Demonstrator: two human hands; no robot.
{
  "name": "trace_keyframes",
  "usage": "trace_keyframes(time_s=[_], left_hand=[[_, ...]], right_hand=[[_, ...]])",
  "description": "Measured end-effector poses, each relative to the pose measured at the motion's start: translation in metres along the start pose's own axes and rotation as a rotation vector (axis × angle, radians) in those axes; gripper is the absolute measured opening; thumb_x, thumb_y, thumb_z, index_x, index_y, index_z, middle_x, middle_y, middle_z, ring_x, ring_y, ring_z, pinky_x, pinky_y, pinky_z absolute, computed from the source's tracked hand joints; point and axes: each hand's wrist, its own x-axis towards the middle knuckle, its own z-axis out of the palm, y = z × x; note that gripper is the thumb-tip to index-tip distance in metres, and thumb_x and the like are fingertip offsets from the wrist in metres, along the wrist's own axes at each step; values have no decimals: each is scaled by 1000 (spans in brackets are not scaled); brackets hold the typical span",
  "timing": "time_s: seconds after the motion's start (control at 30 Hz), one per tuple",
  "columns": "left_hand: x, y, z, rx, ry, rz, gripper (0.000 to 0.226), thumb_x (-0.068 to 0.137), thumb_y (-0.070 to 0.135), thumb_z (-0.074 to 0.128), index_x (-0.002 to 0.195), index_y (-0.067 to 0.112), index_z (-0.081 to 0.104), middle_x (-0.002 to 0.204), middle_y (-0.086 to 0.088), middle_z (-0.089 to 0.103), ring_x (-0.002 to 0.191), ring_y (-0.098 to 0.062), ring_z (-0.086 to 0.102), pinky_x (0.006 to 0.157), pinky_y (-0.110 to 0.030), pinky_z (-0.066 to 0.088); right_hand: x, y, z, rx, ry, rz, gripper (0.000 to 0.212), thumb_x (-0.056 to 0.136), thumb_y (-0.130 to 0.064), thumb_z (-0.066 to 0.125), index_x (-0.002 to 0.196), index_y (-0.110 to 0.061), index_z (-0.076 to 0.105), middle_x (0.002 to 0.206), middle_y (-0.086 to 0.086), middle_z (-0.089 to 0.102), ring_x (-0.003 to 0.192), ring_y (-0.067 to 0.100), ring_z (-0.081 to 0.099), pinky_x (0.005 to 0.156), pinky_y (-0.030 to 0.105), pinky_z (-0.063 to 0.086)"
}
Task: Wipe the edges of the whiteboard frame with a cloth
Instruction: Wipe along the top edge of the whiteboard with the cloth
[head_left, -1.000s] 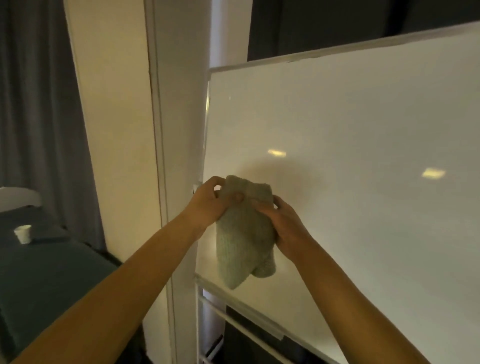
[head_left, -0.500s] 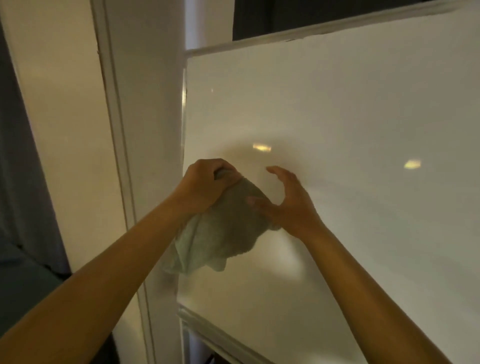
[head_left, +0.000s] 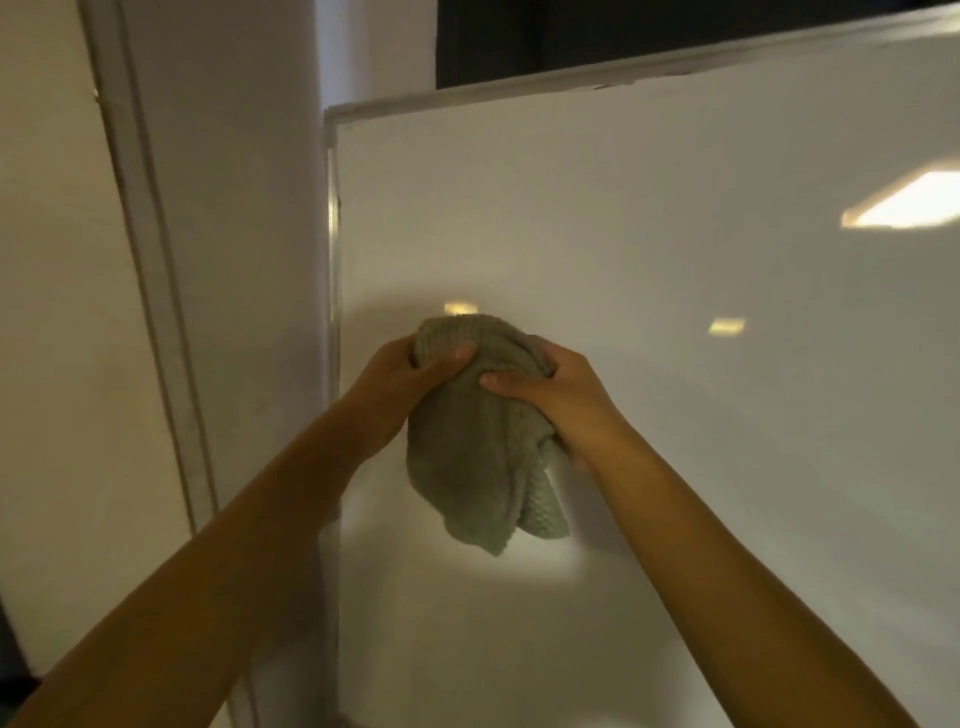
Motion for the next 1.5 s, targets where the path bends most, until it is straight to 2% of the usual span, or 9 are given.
trace_keyframes(time_s=[0.17, 0.27, 0.43, 0.53, 0.73, 0.93, 1.07, 1.33, 1.5], left_hand=[[36, -7, -22, 29, 156, 145, 25, 81, 60, 77, 100, 45, 72, 99, 33, 75, 94, 8, 72, 77, -15, 59], [59, -9, -32, 11, 174, 194, 10, 98, 38, 71, 106, 36, 66, 95, 20, 77, 89, 10, 71, 76, -13, 60], [89, 8, -39, 39, 196, 258, 29, 98, 37, 70, 125, 28, 64, 117, 13, 67, 106, -3, 65, 104, -26, 48], [109, 24, -50, 7, 232, 278, 39, 95, 43, 73, 129, 26, 64, 118, 11, 67, 111, -11, 65, 108, -31, 48], [171, 68, -85, -71, 395, 386, 57, 94, 52, 71, 138, 17, 61, 126, 4, 70, 113, -10, 67, 107, -34, 53], [233, 97, -119, -106, 487, 382, 69, 90, 45, 79, 146, 21, 45, 136, -4, 65, 119, -22, 66, 103, -40, 57], [240, 91, -127, 11, 629, 419, 71, 91, 42, 79, 148, 27, 39, 121, 3, 62, 101, -15, 66, 85, -27, 54], [205, 36, -120, 262, 815, 580, 46, 96, 40, 72, 136, 30, 53, 140, 7, 50, 130, -23, 53, 104, -55, 53], [199, 20, -110, 516, 748, 558, 45, 97, 37, 71, 138, 23, 61, 149, -5, 53, 136, -27, 46, 110, -54, 48]], right_hand=[[29, -5, 15, 7, 41, 63, 62, 68, -43, 89, 124, -30, 64, 115, -6, 74, 105, 15, 71, 91, 37, 58], [43, -1, 30, 7, 98, 84, 71, 65, -51, 87, 127, -30, 60, 120, -3, 72, 107, 17, 70, 93, 40, 57], [76, -23, 37, -32, 120, 30, 72, 69, -56, 84, 131, -26, 61, 118, -4, 73, 107, 17, 71, 95, 42, 56], [103, -56, 31, -210, 123, -50, 58, 76, -47, 83, 127, -24, 65, 115, -4, 74, 103, 13, 72, 94, 39, 57], [186, -135, 38, -864, 238, -541, 38, 87, -40, 75, 118, -22, 64, 100, -11, 65, 84, 0, 59, 73, 7, 44], [274, -185, 38, -1103, 258, -706, 41, 89, -39, 69, 123, -18, 61, 108, 2, 70, 97, 21, 65, 86, 41, 54], [310, -199, 43, -1165, 283, -769, 44, 90, -41, 67, 128, -23, 55, 111, 3, 69, 99, 25, 65, 84, 38, 53], [348, -201, 58, -1311, 314, -427, 55, 89, -25, 67, 139, -29, 43, 119, 10, 61, 96, 29, 60, 74, 36, 51], [346, -202, 60, -1319, 177, -483, 24, 90, -11, 58, 105, -25, 71, 110, 4, 69, 94, 22, 64, 84, 41, 57]])
